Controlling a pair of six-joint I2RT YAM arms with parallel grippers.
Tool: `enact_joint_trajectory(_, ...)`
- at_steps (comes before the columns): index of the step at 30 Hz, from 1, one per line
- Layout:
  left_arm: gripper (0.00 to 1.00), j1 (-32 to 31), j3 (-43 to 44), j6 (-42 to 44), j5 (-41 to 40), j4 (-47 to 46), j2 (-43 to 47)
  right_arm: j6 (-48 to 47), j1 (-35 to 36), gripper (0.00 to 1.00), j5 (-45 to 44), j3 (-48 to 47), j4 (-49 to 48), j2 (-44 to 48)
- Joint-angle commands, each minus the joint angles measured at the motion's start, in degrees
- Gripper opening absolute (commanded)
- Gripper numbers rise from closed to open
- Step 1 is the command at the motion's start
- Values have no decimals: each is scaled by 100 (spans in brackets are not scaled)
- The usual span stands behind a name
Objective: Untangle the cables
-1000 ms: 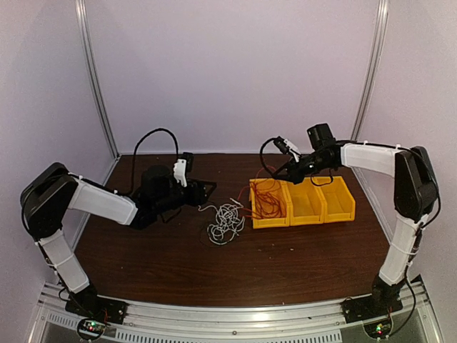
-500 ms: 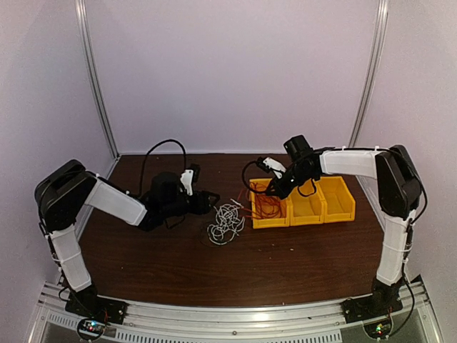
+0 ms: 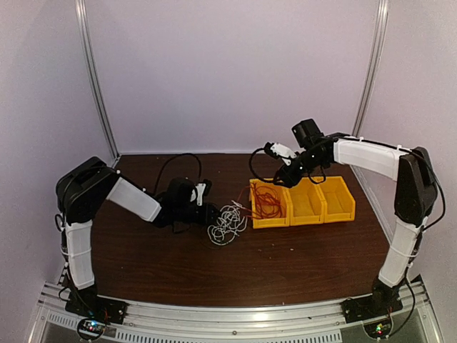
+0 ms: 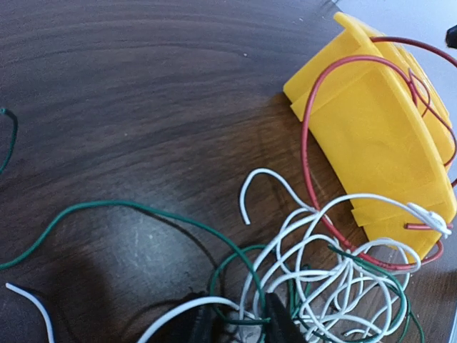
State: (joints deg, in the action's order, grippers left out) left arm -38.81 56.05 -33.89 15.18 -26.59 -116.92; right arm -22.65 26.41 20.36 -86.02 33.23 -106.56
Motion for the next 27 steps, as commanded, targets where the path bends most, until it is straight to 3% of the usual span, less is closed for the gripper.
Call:
enact_joint_trajectory(1,19,31,-123,167,-206,593,192,-83,105,54,-698,-254,125,656)
enact_joint_trajectory(4,9,31,-651,112,-513,853,735,-243,320,56,-595,-223,26,905)
enact_joint_trajectory(8,7,31,-1498,26,-847,1033,1654,-731,857,56,98,15,-13,983)
enact_joint_trajectory(14,3,31,-2362,-53,-1199,1196,2757,-932,1619,56,516,-333,-98,117)
enact_joint_trajectory(22,2,31,-2534,65,-1430,1129,2932,-400,1956,58,937,-2046,-114,-1737)
enact_joint_trajectory(27,2,31,-2631,31,-1419,877,2898,-143,1973,60,1070,-2456,-66,-2395)
